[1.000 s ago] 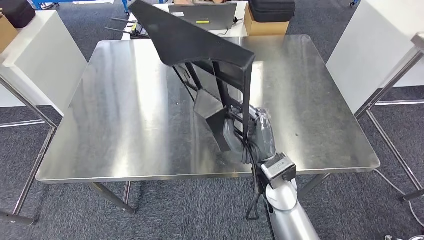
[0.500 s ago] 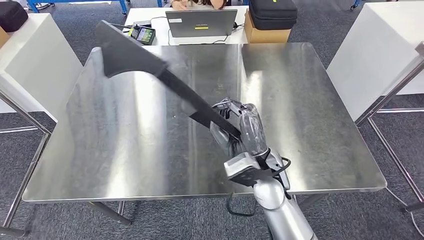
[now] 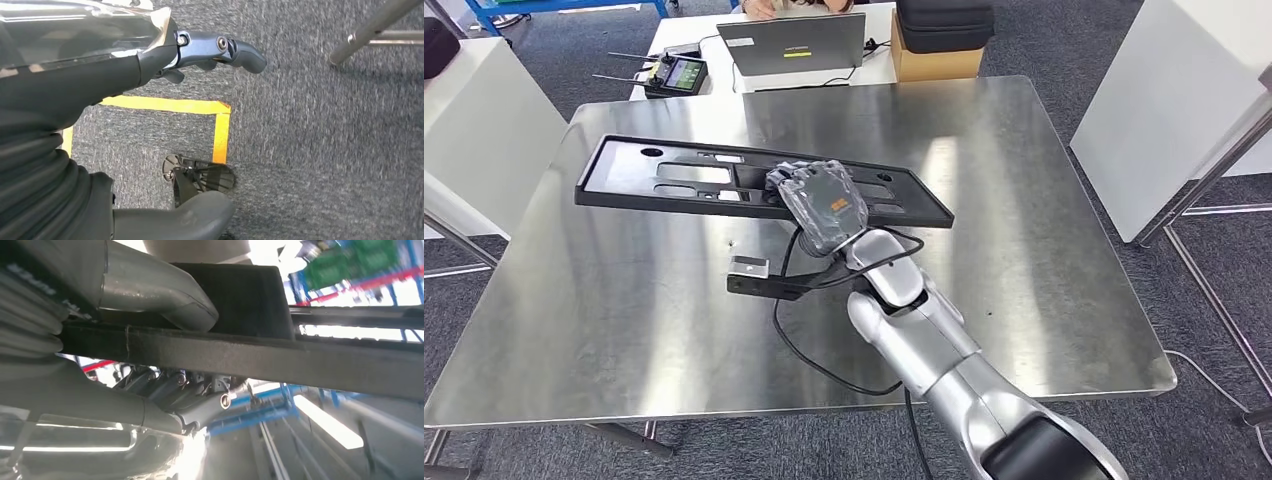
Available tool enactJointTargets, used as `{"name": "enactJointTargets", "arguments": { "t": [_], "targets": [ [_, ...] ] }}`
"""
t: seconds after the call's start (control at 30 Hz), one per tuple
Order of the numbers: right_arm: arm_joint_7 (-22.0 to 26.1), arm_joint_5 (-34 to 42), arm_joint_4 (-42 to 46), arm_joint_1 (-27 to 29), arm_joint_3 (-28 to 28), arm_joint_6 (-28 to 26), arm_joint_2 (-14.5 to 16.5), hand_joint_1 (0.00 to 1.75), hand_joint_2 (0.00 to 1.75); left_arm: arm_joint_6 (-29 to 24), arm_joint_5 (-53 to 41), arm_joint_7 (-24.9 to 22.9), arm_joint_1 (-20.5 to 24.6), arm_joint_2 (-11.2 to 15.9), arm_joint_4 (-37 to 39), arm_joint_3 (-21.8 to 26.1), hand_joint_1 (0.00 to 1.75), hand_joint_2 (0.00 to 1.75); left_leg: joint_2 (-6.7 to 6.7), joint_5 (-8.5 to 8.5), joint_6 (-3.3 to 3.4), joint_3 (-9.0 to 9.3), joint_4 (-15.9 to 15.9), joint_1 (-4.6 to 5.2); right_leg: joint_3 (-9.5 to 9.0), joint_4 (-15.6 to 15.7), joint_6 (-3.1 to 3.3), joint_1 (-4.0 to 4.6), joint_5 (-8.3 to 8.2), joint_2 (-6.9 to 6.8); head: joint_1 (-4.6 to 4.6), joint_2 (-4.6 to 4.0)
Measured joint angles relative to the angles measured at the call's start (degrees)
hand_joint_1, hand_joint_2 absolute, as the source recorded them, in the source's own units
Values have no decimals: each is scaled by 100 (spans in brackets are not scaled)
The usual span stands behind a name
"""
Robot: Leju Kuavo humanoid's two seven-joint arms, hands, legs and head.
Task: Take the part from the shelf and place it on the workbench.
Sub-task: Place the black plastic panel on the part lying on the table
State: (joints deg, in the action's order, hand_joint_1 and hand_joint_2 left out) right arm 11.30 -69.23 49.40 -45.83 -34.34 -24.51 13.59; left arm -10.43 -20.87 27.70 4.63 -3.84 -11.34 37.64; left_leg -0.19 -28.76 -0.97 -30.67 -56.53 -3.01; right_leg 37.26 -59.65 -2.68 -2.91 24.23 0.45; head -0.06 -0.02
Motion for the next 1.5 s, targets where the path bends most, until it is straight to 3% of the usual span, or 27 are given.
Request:
{"name": "enactJointTargets", "arguments": {
  "t": [0.13, 0.3, 0.47, 0.63, 0.77, 1.17, 1.3, 1.5],
  "targets": [
    [-143, -354, -1207, -507, -214, 98, 310, 175, 175, -14, -40, -9, 16, 5, -1, 0, 0, 175, 3, 35, 54, 73, 86, 1, -10, 3, 43, 24, 29, 29, -3, 0],
    [-480, -544, -2155, -736, -530, 421, 481, 175, 175, -16, -82, 5, 22, 3, 1, 0, 0, 175, 8, 34, 49, 105, 101, -6, -46, 3, 101, 82, 64, 29, -4, 0],
    [-669, -567, -2680, -854, -637, 574, 536, 175, 175, -51, -97, -3, 22, -3, 2, 2, 0, 175, 24, 30, -120, 106, 99, -6, -56, 3, 112, 94, 58, 27, -2, 0],
    [-1040, -447, -3027, -910, -628, 806, 483, 175, 175, -113, -150, -51, 16, -3, 2, 4, 0, 175, 25, 25, -146, 92, 56, 6, -79, 23, 119, 92, 51, 25, 0, 0],
    [-1378, -358, -3197, -925, -537, 914, 372, 0, 0, -144, -222, -58, 15, -3, 2, 4, 0, 175, 24, 15, -152, 96, 31, 11, -114, 48, 116, 92, 49, 24, 2, 0],
    [-1704, -176, -3408, -926, -121, 968, -10, 0, 0, 45, -248, 39, 15, 28, 2, 85, 0, 175, 26, -13, -111, 91, -9, 22, -138, 67, 110, 84, 45, 23, 1, 0],
    [-1726, -173, -3435, -926, -68, 977, -54, 0, 0, 80, -222, 49, 15, 34, 2, 126, 0, 0, 26, -15, -109, 92, -10, 21, -138, 67, 110, 84, 45, 23, 1, 0],
    [-1706, -34, -3447, -917, 72, 895, -78, 0, 0, 128, -248, 53, 17, 36, 2, 150, 0, 0, 27, -15, -108, 92, -9, 21, -139, 66, 110, 84, 45, 23, 2, 0]
  ]
}}
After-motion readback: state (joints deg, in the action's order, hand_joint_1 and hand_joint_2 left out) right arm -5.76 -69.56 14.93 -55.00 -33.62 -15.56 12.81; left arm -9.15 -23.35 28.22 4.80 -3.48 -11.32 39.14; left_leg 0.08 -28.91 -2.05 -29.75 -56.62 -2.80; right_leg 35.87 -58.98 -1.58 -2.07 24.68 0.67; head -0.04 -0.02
